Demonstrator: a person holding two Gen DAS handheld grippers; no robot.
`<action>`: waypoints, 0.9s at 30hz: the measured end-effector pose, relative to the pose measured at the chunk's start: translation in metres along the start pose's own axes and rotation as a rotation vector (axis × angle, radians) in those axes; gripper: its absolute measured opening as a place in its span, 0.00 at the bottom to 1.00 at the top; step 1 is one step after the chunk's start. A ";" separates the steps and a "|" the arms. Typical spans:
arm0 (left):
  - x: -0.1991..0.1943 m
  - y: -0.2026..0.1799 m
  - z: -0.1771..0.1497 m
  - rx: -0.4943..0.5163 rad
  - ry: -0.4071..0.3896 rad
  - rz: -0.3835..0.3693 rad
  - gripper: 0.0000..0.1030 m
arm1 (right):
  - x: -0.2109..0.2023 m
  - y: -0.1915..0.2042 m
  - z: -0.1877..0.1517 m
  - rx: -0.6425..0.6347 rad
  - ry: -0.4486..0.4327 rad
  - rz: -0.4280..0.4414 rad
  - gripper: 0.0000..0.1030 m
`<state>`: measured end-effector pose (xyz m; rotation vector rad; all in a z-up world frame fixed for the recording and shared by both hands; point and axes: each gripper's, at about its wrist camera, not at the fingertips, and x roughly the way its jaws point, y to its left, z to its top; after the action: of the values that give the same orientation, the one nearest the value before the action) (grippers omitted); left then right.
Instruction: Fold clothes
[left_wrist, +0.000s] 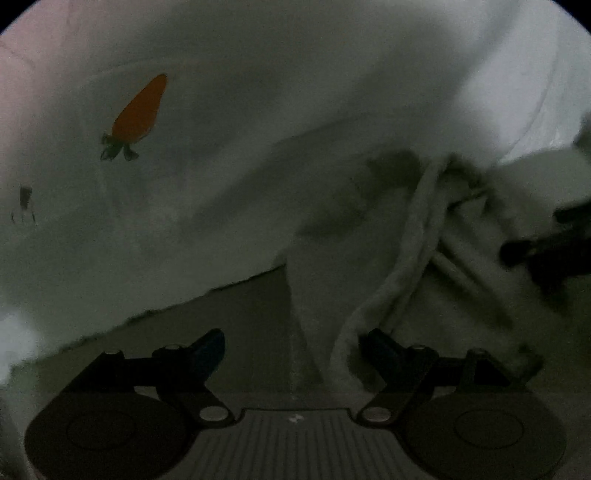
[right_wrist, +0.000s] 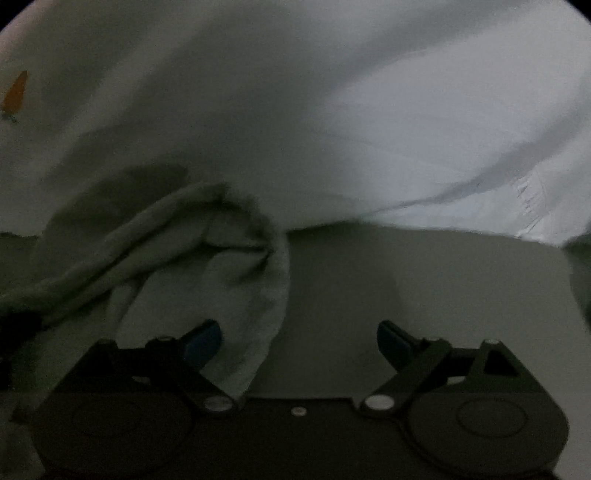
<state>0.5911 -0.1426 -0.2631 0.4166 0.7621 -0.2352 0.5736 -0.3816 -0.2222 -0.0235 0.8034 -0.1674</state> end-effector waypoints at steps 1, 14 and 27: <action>0.000 0.002 0.000 -0.005 -0.005 0.008 0.82 | 0.002 -0.001 0.002 -0.002 -0.003 -0.025 0.89; -0.072 0.048 0.003 -0.202 -0.145 0.262 0.82 | -0.097 -0.030 0.012 0.081 -0.229 -0.161 0.81; -0.205 0.045 -0.044 -0.318 -0.226 0.204 0.82 | -0.234 -0.019 -0.050 0.084 -0.383 -0.182 0.84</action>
<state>0.4356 -0.0710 -0.1338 0.1601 0.5185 0.0318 0.3755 -0.3609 -0.0876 -0.0482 0.4109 -0.3572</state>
